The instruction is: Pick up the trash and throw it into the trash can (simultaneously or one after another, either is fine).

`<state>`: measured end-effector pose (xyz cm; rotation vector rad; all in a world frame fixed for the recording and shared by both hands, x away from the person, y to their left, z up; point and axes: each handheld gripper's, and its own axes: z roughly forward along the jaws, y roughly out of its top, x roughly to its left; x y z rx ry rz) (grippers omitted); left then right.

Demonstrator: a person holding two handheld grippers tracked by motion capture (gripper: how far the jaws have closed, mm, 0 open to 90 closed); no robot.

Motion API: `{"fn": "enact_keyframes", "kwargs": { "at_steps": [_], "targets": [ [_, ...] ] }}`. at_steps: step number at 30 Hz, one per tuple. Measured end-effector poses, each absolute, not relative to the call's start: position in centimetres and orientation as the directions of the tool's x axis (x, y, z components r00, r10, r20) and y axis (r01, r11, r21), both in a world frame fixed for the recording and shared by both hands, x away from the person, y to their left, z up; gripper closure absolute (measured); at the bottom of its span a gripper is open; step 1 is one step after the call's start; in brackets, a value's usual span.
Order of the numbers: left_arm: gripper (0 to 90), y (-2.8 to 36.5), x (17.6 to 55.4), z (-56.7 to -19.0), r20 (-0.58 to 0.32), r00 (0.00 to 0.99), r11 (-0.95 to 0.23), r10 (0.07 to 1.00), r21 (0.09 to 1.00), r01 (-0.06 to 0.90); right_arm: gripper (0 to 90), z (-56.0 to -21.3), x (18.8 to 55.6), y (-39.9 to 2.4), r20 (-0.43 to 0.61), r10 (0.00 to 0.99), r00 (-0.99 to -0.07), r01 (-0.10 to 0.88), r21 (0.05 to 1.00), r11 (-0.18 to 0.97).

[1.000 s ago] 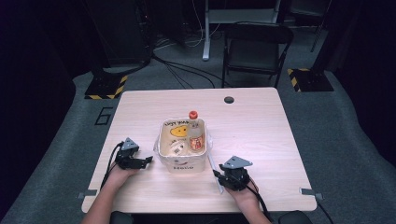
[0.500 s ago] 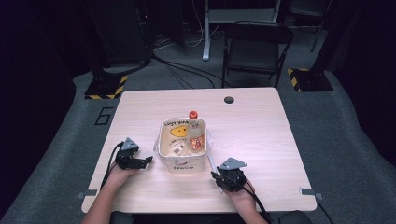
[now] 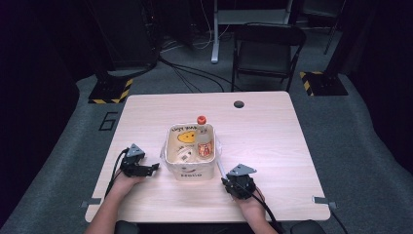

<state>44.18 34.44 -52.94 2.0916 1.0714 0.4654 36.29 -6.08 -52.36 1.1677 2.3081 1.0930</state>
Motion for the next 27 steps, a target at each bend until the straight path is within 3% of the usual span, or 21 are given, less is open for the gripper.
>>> {"fn": "enact_keyframes", "kwargs": {
  "at_steps": [27],
  "targets": [
    [15.5,34.4,44.2,-52.9,-0.009,0.588,-0.388,0.809,0.743,0.546,78.6,-51.3,37.6,-8.2,0.058,0.834,-0.548,0.559,0.767,0.314]
  ]
}}
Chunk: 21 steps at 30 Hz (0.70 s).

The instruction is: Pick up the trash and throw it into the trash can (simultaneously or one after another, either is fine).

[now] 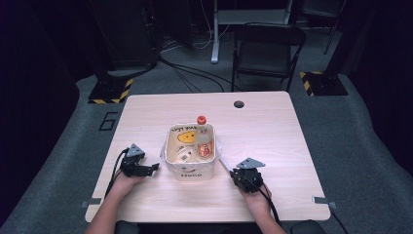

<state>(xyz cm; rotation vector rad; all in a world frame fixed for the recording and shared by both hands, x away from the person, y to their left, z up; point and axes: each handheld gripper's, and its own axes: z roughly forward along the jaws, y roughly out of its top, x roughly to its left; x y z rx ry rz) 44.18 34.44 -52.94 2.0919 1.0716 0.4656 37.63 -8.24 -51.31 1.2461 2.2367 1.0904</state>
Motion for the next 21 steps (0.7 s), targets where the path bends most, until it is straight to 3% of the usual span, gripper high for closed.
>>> {"fn": "enact_keyframes", "kwargs": {
  "at_steps": [21],
  "targets": [
    [15.5,34.5,44.2,-53.0,-0.006,0.59,-0.391,0.808,0.744,0.542,79.1,-49.8,37.9,-9.2,0.054,0.834,-0.549,0.534,0.79,0.3]
  ]
}}
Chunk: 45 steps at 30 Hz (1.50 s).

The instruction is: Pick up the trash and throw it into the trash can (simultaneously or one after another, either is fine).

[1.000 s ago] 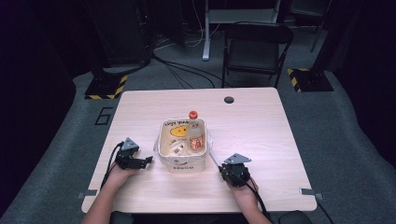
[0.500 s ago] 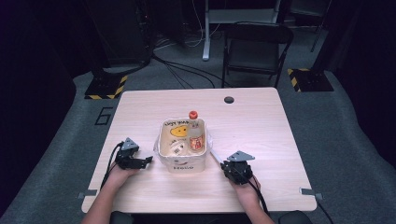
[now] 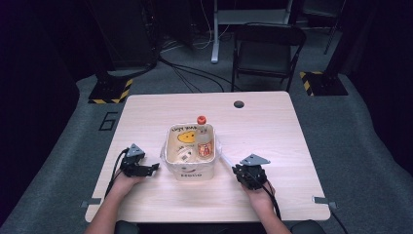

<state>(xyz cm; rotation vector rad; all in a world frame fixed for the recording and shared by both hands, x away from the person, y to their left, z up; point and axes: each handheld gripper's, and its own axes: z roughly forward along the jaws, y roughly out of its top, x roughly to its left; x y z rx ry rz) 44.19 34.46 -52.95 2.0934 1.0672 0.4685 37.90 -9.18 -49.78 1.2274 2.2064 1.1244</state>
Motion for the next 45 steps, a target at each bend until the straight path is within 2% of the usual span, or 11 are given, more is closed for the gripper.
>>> {"fn": "enact_keyframes", "kwargs": {
  "at_steps": [20,28,45],
  "targets": [
    [15.5,34.5,44.2,-53.0,-0.006,0.59,-0.391,0.808,0.744,0.542,79.4,-46.2,38.7,-11.3,0.008,0.838,-0.546,0.495,0.81,0.315],
    [15.4,34.4,44.2,-52.9,-0.01,0.588,-0.387,0.809,0.743,0.545,79.4,-44.3,39.3,-12.1,0.04,0.829,-0.558,0.496,0.817,0.294],
    [15.4,34.4,44.2,-52.9,-0.009,0.587,-0.387,0.809,0.743,0.546,79.3,-40.9,39.2,-12.5,0.028,0.808,-0.589,0.454,0.838,0.302]
  ]
}}
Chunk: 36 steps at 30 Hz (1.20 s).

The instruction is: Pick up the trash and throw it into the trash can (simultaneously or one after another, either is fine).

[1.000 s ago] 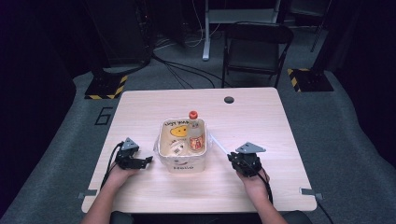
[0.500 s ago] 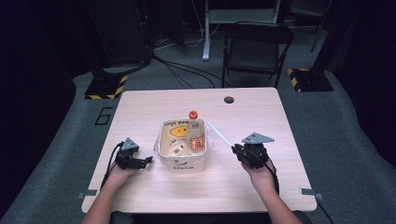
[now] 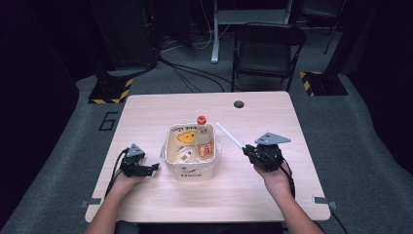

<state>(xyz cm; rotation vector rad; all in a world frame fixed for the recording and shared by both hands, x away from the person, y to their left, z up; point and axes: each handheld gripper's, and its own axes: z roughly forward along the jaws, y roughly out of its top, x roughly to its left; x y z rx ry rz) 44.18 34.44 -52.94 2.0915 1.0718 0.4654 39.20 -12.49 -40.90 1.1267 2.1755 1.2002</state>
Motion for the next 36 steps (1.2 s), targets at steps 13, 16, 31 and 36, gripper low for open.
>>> {"fn": "enact_keyframes", "kwargs": {
  "at_steps": [13,16,31,36],
  "targets": [
    [15.4,34.4,44.2,-53.0,-0.009,0.586,-0.385,0.81,0.746,0.543,79.3,-38.6,38.2,-12.9,0.02,0.781,-0.624,0.426,0.847,0.318],
    [15.5,34.4,44.2,-53.0,-0.009,0.586,-0.384,0.81,0.746,0.543,79.3,-38.2,37.9,-12.9,0.022,0.773,-0.634,0.421,0.849,0.321],
    [15.5,34.4,44.2,-52.9,-0.009,0.588,-0.388,0.809,0.743,0.545,79.3,-37.4,36.1,-12.8,0.001,0.739,-0.673,0.398,0.844,0.361],
    [15.4,34.4,44.2,-53.0,-0.009,0.586,-0.386,0.81,0.745,0.544,79.3,-37.4,35.4,-12.7,-0.005,0.727,-0.687,0.391,0.84,0.375]
  ]
}}
